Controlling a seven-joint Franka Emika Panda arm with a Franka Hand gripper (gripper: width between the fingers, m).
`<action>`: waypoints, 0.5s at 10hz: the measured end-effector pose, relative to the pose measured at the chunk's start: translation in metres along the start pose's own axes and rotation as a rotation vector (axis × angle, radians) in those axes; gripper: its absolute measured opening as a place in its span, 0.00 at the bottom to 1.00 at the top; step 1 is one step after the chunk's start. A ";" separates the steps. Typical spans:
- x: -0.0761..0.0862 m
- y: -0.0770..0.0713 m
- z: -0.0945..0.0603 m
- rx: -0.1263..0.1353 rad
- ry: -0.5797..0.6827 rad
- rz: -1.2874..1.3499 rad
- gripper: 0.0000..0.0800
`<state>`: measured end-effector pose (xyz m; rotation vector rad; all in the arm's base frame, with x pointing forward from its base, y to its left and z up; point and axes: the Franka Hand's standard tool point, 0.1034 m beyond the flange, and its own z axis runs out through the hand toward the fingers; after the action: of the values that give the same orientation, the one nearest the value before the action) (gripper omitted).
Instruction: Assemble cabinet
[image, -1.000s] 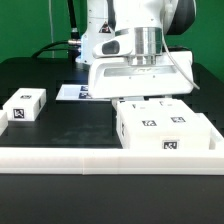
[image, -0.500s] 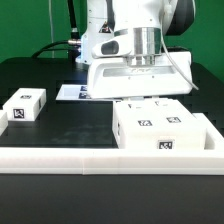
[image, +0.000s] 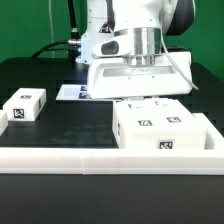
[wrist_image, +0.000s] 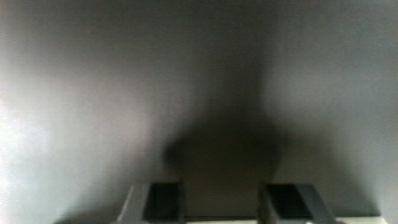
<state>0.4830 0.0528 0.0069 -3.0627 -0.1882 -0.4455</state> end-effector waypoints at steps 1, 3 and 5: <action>0.003 -0.002 -0.010 0.006 -0.021 -0.004 0.24; 0.010 -0.005 -0.033 0.014 -0.046 -0.012 0.24; 0.023 -0.007 -0.062 0.025 -0.081 -0.019 0.24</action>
Offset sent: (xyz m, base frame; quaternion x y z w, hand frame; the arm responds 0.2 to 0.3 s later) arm -0.0053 0.0065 0.0407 0.0195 -0.0392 0.0009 0.9990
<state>0.4861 0.0592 0.0732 -3.0593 -0.2248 -0.3175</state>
